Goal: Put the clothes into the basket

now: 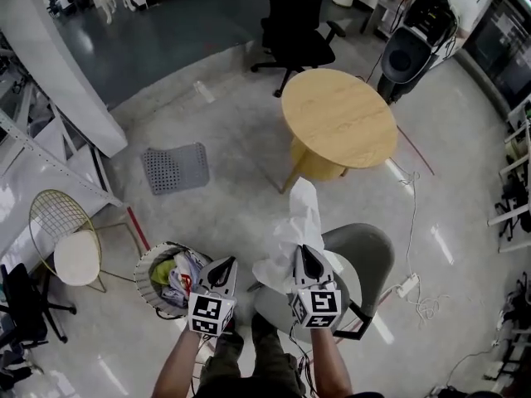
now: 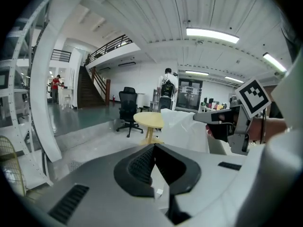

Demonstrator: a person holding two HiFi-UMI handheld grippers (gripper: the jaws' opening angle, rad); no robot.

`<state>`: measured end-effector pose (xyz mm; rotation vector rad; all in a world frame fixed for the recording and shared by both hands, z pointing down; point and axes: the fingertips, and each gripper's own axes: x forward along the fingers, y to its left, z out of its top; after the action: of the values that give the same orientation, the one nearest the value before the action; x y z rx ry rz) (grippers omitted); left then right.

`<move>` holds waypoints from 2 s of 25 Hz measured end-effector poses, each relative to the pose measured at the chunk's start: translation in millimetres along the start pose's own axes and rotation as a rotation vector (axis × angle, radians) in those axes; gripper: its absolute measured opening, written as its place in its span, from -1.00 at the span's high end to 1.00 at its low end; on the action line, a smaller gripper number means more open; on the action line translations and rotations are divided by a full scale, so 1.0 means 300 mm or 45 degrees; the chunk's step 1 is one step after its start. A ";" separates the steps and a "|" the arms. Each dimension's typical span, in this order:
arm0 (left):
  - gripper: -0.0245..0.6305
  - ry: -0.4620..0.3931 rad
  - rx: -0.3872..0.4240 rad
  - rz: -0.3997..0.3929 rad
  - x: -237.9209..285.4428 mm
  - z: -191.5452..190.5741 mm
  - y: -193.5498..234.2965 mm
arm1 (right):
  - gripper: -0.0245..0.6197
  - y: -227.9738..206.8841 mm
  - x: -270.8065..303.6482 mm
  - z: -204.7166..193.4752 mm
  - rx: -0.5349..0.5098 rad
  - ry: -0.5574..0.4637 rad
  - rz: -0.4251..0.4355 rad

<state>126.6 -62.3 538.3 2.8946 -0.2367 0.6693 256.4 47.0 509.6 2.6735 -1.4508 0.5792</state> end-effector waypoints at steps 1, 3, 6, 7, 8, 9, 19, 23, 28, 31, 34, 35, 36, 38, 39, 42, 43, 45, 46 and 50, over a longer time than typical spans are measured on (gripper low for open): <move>0.90 -0.015 0.002 0.017 -0.027 0.016 0.009 | 0.82 0.023 -0.011 0.027 -0.009 -0.018 0.018; 0.91 -0.046 0.011 0.052 -0.080 0.045 0.031 | 0.82 0.077 -0.026 0.074 -0.029 -0.047 0.059; 0.90 -0.094 0.024 0.106 -0.164 0.088 0.071 | 0.82 0.172 -0.043 0.127 -0.068 -0.082 0.119; 0.91 -0.113 0.023 0.124 -0.192 0.101 0.087 | 0.82 0.205 -0.045 0.144 -0.081 -0.094 0.140; 0.90 -0.132 0.021 0.145 -0.220 0.112 0.107 | 0.82 0.239 -0.043 0.163 -0.094 -0.109 0.163; 0.91 -0.149 0.018 0.167 -0.247 0.122 0.130 | 0.82 0.274 -0.037 0.183 -0.105 -0.124 0.186; 0.90 -0.217 -0.016 0.330 -0.536 0.123 0.269 | 0.82 0.566 -0.123 0.359 -0.177 -0.250 0.348; 0.90 -0.245 -0.021 0.386 -0.639 0.124 0.312 | 0.82 0.681 -0.169 0.419 -0.191 -0.299 0.409; 0.90 -0.283 -0.014 0.444 -0.754 0.138 0.374 | 0.82 0.837 -0.201 0.482 -0.224 -0.355 0.490; 0.90 -0.299 -0.013 0.474 -0.814 0.134 0.400 | 0.82 0.906 -0.219 0.500 -0.233 -0.376 0.527; 0.91 -0.308 -0.008 0.509 -0.872 0.131 0.437 | 0.82 0.977 -0.231 0.521 -0.231 -0.399 0.566; 0.91 -0.310 -0.007 0.520 -0.890 0.128 0.449 | 0.82 1.001 -0.234 0.526 -0.232 -0.407 0.580; 0.90 -0.313 -0.008 0.532 -0.909 0.125 0.461 | 0.82 1.025 -0.238 0.530 -0.234 -0.414 0.594; 0.90 -0.319 -0.012 0.555 -0.947 0.117 0.484 | 0.82 1.074 -0.246 0.535 -0.238 -0.425 0.622; 0.90 -0.320 -0.016 0.566 -0.966 0.111 0.497 | 0.82 1.100 -0.248 0.535 -0.237 -0.429 0.636; 0.90 -0.316 -0.030 0.599 -1.015 0.087 0.541 | 0.82 1.182 -0.245 0.531 -0.226 -0.425 0.686; 0.90 -0.311 -0.034 0.609 -1.030 0.076 0.554 | 0.82 1.208 -0.243 0.526 -0.226 -0.422 0.702; 0.90 -0.303 -0.044 0.630 -1.057 0.058 0.576 | 0.82 1.254 -0.240 0.514 -0.230 -0.415 0.730; 0.90 -0.302 -0.049 0.639 -1.070 0.050 0.585 | 0.82 1.274 -0.236 0.505 -0.232 -0.409 0.742; 0.90 -0.303 -0.070 0.679 -1.115 0.016 0.618 | 0.82 1.341 -0.213 0.456 -0.228 -0.369 0.789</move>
<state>-203.4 -204.5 407.2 2.8584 -1.0627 0.3677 -62.4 -156.4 305.8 2.2122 -2.3032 0.0605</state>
